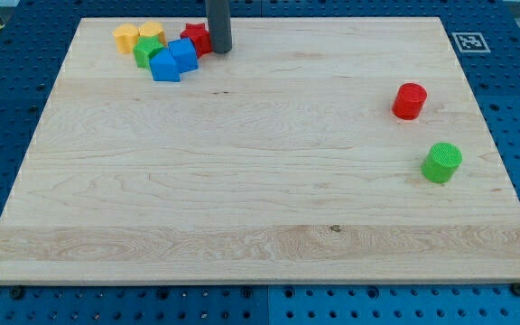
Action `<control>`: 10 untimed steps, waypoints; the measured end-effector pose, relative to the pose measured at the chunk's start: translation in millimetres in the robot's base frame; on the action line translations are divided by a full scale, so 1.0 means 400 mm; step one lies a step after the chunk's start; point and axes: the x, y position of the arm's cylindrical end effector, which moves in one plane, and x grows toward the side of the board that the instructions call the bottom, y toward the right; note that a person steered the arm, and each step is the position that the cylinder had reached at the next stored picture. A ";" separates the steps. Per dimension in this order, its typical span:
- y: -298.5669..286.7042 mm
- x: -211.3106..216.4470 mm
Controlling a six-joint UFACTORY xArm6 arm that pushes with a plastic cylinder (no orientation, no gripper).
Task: Move the red circle closer to the group of the blocks
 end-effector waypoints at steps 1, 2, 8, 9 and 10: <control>0.224 0.055; 0.366 0.152; 1.001 0.393; 0.879 0.402; 0.715 0.404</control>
